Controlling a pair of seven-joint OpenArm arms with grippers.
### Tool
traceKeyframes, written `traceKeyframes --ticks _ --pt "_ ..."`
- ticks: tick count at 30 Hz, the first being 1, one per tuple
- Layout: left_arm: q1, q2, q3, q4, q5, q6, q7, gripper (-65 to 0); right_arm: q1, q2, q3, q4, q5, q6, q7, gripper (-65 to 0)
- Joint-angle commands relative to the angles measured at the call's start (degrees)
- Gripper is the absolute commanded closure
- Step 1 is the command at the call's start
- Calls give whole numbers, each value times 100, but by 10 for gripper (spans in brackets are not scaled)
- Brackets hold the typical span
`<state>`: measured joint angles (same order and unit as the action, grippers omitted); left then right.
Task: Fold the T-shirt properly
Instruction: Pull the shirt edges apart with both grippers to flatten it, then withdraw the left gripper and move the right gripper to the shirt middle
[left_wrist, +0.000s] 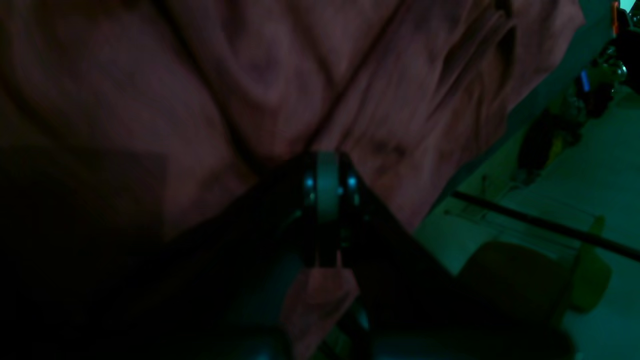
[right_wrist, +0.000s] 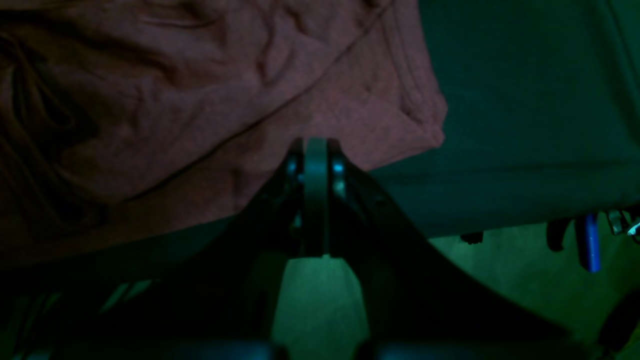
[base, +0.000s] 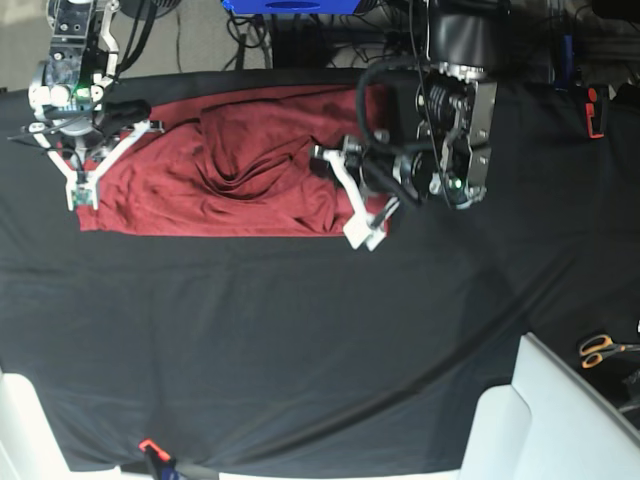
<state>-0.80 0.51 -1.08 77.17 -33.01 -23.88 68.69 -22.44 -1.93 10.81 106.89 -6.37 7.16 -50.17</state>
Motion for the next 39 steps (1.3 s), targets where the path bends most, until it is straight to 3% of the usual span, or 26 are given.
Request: traceKeyframes --ticks 1,8,11,13,16,22,26,31,35,39 --pt "-92 111 -10 103 -114 1 -51 0 24 13 5 93 -9 9 90 -2" --pt "-355 401 -54 165 -149 10 -33 0 41 4 -21 93 -9 27 99 -2" --pt "-426 401 -318 552 -167 10 -25 0 -11 48 -320 128 -9 440 257 0" --pt "-426 331 -942 912 -158 10 11 0 -170 48 -584 181 -35 713 617 0" --pt "-426 -161 -1751 1220 -167 -17 380 0 -372 48 -1208 348 -264 431 1066 0" --pt "322 -1585 -2657 1439 -483 -25 468 0 -275 48 -2949 331 -1688 291 1171 -12" --pt "1324 -2254 -3351 1395 -967 -25 -165 0 -222 31 -3863 313 -2488 282 1162 -167" --pt "2212 -2614 -4002 1070 -1195 -157 -825 0 -205 48 -4786 -276 -3376 256 1171 -380" --pt "2414 -2649 -4503 595 -1178 -992 -851 0 -117 57 -5120 -689 -3693 238 1215 -404" --pt "2414 -2632 -4643 270 -1178 -1124 -851 0 6 145 -5173 -707 -3561 300 1224 -404"
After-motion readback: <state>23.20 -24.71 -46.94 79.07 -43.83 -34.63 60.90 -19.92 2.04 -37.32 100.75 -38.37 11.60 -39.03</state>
